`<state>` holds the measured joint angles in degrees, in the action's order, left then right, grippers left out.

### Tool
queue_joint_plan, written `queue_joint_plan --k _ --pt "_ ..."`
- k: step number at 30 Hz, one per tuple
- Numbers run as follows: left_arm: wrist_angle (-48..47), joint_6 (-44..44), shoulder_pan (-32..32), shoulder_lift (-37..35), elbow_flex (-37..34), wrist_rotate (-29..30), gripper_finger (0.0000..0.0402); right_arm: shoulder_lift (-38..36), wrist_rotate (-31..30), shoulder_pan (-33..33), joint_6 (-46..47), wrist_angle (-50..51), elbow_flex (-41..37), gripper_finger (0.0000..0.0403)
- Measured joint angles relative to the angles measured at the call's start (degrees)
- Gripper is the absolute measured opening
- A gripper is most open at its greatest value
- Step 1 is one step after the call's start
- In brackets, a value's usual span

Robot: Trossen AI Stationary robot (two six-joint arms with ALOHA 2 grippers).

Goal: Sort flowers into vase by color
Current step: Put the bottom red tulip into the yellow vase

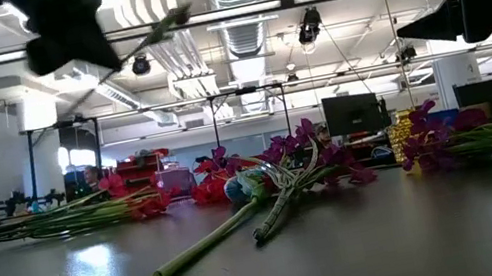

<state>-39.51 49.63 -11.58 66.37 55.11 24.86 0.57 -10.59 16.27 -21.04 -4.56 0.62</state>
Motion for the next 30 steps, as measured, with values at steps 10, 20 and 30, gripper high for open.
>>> queue_joint_plan --k 10,20,30 --pt "55.35 -36.09 18.29 8.55 -5.14 -8.14 0.0000 0.01 0.00 0.00 0.00 0.00 0.00 0.0009" --pt "92.31 -40.32 26.84 39.91 11.13 -22.50 0.0000 0.01 -0.01 0.00 0.00 0.00 0.00 0.0009" --pt "71.61 -43.89 27.26 67.21 53.62 -24.48 0.0000 0.00 0.00 0.00 0.00 0.00 0.00 0.0009"
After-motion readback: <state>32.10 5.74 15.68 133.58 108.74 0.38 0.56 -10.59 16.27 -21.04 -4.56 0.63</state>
